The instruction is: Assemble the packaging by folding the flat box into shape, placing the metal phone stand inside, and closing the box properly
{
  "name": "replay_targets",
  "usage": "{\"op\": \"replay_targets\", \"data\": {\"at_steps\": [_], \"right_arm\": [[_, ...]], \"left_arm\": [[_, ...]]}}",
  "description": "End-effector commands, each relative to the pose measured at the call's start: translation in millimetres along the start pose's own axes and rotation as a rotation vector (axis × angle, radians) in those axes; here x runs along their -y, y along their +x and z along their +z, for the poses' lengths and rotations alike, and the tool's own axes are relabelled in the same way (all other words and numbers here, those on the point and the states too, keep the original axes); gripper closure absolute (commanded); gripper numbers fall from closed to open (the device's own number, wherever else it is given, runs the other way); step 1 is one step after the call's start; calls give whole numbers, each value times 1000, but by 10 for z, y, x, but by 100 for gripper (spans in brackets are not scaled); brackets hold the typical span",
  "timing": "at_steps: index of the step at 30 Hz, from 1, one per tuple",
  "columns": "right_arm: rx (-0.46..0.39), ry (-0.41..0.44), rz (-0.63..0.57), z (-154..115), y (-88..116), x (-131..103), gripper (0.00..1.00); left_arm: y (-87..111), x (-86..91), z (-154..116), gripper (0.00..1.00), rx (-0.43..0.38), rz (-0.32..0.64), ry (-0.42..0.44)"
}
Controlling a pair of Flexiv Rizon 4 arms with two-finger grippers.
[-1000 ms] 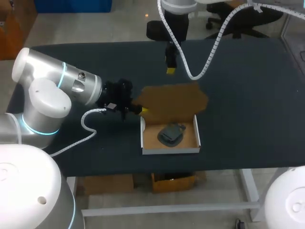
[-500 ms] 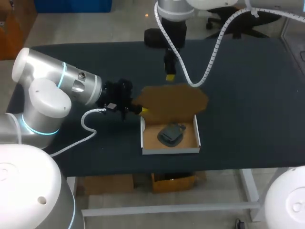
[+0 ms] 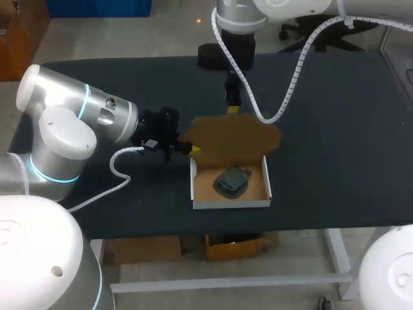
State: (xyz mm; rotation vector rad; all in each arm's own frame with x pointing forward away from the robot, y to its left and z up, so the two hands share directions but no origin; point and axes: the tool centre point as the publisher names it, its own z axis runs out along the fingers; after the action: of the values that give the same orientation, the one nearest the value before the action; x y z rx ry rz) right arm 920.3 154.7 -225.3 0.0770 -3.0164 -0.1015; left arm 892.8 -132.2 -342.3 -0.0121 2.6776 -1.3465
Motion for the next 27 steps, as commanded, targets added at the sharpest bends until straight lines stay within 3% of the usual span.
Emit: {"op": "replay_targets", "data": {"at_steps": [1,27], "right_arm": [[13,-11,-1,-21,71,50,47],[16,6,-11,15,284,49,43]], "left_arm": [[25,-34,32,100,1,1,1],[25,-34,32,100,1,1,1]]}}
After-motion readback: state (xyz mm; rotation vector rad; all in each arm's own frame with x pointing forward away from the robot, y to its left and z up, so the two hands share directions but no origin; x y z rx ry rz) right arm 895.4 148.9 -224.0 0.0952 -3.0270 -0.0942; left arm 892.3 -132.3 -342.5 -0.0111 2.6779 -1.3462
